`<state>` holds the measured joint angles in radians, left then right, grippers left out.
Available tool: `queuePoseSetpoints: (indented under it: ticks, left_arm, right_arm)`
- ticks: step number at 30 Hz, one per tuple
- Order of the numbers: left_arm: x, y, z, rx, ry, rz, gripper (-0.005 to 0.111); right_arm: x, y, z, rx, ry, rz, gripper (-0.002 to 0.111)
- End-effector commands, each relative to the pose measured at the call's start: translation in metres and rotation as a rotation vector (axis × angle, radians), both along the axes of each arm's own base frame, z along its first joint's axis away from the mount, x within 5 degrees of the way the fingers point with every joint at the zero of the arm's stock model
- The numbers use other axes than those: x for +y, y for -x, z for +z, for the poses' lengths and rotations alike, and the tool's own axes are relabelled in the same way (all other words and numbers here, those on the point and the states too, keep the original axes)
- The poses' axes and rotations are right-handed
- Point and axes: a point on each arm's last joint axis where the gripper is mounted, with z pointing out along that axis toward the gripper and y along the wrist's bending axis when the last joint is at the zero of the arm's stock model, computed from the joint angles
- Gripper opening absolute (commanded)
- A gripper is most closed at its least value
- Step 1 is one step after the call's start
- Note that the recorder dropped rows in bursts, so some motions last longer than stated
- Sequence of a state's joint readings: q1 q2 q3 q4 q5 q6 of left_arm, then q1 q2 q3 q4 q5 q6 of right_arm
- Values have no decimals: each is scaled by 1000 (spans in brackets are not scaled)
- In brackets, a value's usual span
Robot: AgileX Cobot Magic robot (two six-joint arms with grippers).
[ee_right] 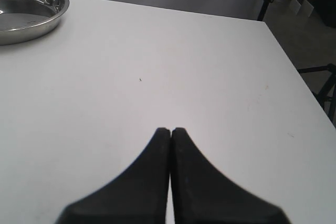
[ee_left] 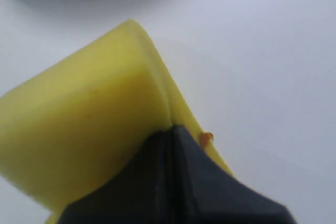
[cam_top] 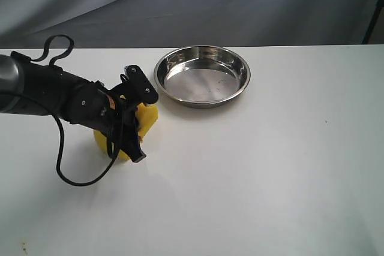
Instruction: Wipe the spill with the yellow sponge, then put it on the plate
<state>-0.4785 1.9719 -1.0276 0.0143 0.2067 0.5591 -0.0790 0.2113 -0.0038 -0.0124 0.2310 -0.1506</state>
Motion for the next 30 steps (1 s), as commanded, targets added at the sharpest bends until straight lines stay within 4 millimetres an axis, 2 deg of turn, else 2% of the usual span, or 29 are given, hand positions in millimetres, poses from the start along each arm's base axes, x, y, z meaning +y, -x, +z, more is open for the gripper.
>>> queuePoseSetpoints:
  ticks: [1, 7, 21, 26, 30]
  left_arm:
    - [-20, 22, -16, 103, -43, -71, 0]
    - [-36, 32, -16, 91, -51, -141, 0]
    - [-34, 33, -17, 105, -84, -165, 0]
    - [-24, 32, -19, 137, -144, -185, 0]
    - [-2, 25, -20, 191, -165, -115, 0]
  right_arm:
    - [0, 0, -1, -1, -6, -4, 0]
    - [0, 0, -1, -1, -6, -4, 0]
    - [0, 0, -1, -1, -6, -4, 0]
    - [0, 0, -1, -1, -6, -4, 0]
    - [0, 0, -1, -1, -6, -4, 0]
